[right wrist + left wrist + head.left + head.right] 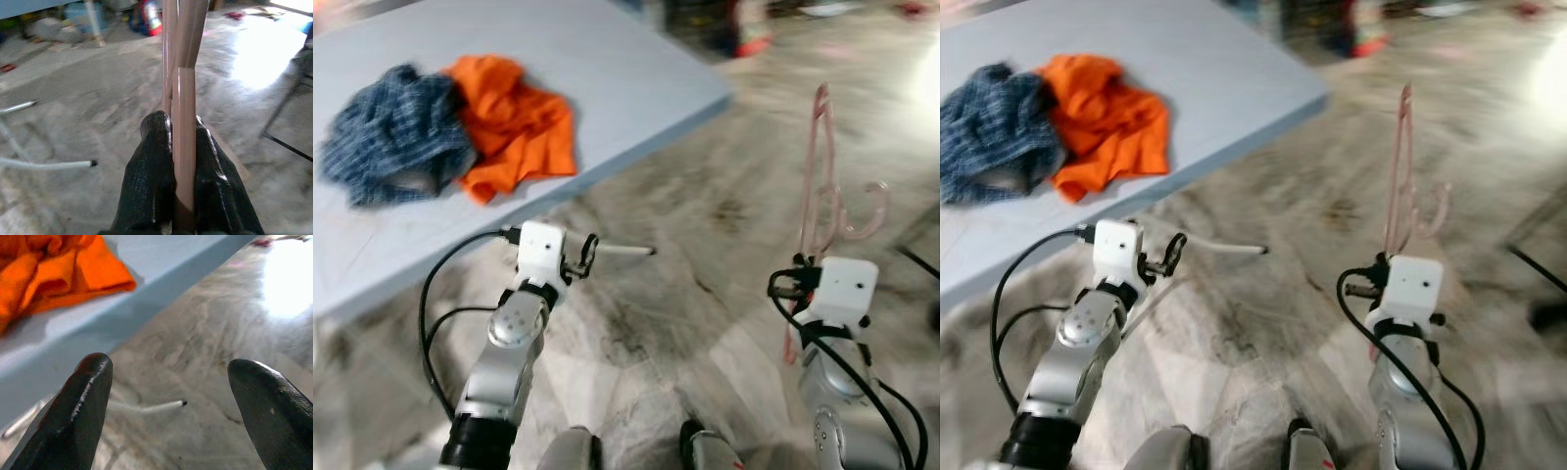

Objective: Hang hanger

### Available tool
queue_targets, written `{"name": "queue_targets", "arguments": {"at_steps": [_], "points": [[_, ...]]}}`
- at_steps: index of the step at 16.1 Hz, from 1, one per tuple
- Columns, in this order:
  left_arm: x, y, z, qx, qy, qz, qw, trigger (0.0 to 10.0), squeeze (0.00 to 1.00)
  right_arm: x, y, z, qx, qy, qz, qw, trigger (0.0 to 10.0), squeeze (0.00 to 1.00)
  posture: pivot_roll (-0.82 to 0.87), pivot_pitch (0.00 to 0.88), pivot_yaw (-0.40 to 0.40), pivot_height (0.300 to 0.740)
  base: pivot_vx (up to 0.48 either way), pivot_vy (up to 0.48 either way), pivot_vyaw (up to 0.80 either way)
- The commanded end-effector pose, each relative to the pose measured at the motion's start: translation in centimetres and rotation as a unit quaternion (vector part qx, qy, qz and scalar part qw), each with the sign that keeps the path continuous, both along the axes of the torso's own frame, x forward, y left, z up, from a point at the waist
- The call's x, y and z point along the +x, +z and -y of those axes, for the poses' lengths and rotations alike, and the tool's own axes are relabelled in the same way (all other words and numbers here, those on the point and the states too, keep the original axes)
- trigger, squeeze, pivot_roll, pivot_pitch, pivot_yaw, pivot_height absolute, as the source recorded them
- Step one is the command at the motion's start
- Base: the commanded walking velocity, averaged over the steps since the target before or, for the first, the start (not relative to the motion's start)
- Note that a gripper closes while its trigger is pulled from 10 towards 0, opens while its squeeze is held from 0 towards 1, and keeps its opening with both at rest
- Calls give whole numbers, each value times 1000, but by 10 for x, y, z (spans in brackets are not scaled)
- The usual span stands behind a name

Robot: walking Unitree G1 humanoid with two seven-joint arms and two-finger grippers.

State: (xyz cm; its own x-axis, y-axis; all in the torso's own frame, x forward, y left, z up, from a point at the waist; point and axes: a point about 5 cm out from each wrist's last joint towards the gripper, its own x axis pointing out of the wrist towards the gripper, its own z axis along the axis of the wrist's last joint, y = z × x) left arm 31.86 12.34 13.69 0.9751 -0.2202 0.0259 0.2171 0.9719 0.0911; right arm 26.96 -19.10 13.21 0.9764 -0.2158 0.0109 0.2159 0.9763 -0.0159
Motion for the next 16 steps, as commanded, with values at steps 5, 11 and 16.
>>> {"name": "queue_targets", "arguments": {"at_steps": [5, 11, 16], "points": [[-7, -5, -4, -20, -32, -5, 999, 10000, 0, -2, 1, -5, 6, -3, 6, 1000, 10000, 0, 30, 264, 78, 740, 0, 81, -320], [-11, -7, 2, -38, -57, -1, 998, 10000, 0, -4, 0, -2, 4, -14, -3, 1000, 10000, 0, 16, 271, 61, 740, 196, 0, -605], [-10, -7, 5, -41, -66, -1, 997, 10000, 0, -1, 0, -2, 2, -14, -3, 1000, 10000, 0, 17, 265, 60, 740, 397, 0, -640]]}}
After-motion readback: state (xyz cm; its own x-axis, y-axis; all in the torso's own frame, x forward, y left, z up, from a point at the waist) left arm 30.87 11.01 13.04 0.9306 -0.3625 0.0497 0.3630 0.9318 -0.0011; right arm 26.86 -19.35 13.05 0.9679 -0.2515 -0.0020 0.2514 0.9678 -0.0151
